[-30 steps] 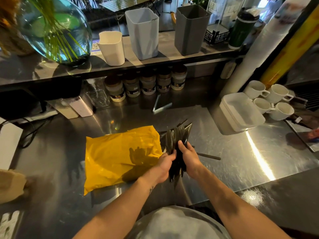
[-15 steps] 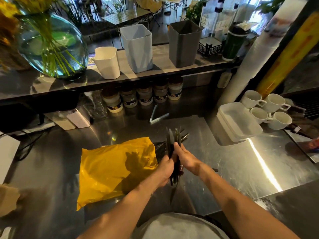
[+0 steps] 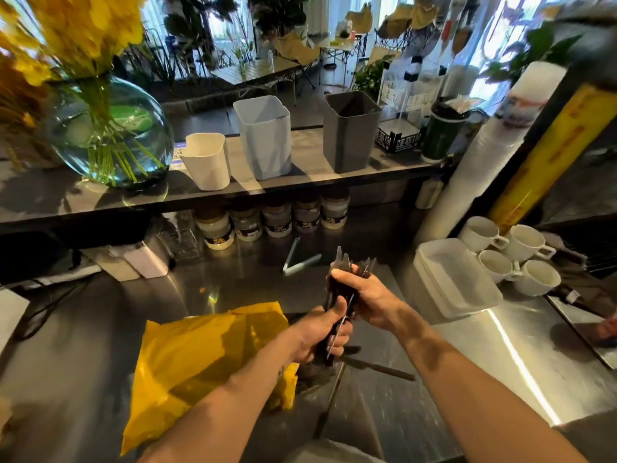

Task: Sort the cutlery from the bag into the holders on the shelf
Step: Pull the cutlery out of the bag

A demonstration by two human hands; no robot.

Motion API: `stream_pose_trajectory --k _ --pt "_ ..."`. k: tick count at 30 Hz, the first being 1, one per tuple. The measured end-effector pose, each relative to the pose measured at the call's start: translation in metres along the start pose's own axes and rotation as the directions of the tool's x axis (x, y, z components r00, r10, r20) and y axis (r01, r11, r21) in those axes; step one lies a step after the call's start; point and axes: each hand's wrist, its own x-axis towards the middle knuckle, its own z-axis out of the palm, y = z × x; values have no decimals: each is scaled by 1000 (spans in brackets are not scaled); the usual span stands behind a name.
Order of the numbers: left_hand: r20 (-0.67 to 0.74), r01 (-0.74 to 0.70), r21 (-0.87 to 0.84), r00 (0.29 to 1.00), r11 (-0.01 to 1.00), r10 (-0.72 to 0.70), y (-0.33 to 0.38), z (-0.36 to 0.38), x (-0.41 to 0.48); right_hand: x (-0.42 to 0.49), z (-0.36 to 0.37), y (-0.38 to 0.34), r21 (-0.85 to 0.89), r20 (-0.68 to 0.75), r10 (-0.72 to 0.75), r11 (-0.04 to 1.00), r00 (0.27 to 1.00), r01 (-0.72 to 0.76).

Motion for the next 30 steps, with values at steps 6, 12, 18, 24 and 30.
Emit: stream_pose_trajectory --k 6,12,18,24,30 --pt "7 26 125 1000 992 -27 33 1 8 17 -9 -29 -192 39 -40 980 998 47" --pt "-207 17 247 978 969 35 62 17 29 18 -5 -72 -460 70 -129 875 989 147" --pt "-236 15 289 970 957 56 99 32 46 28 -1 -111 -542 109 -274 790 955 288" --pt "-265 -139 357 933 924 242 149 41 51 42 3 -154 -544 -42 -455 757 890 361" --pt "-249 -275 -44 934 960 256 171 40 56 56 5 -202 -483 -221 -593 757 775 441"
